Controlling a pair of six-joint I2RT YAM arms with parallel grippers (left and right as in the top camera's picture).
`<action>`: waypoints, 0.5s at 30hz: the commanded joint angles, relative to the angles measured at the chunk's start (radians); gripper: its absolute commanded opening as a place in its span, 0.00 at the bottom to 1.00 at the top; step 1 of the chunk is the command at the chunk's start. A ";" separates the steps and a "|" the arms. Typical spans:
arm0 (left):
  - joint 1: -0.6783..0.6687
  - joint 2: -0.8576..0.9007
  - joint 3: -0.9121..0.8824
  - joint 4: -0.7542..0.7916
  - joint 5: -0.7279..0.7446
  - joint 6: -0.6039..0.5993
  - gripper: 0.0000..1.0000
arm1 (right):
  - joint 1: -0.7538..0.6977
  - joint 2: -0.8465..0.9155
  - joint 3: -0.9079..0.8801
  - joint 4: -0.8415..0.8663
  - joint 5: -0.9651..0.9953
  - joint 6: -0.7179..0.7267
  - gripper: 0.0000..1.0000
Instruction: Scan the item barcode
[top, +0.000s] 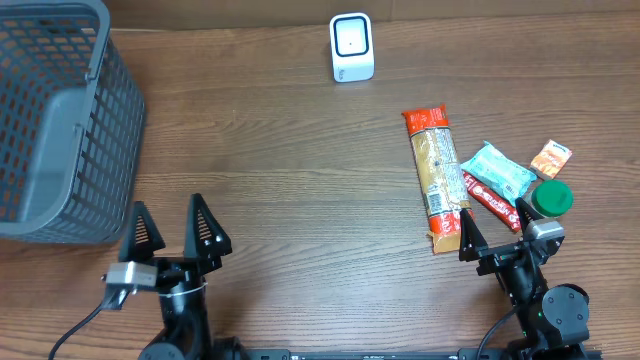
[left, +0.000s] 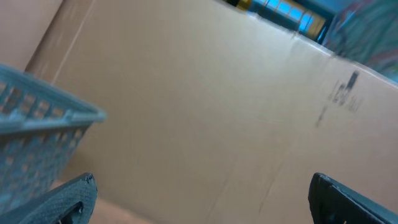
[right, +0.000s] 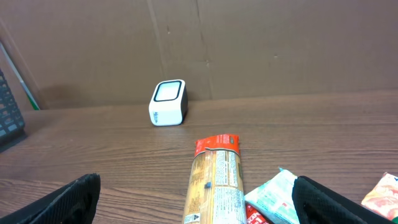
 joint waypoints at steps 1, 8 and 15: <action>-0.007 -0.019 -0.068 0.005 0.011 -0.029 1.00 | -0.004 -0.010 -0.011 0.006 -0.001 0.004 1.00; -0.007 -0.019 -0.165 0.004 0.011 -0.016 1.00 | -0.004 -0.010 -0.011 0.006 -0.001 0.004 1.00; -0.007 -0.019 -0.198 -0.060 0.014 0.126 1.00 | -0.004 -0.010 -0.011 0.006 -0.001 0.004 1.00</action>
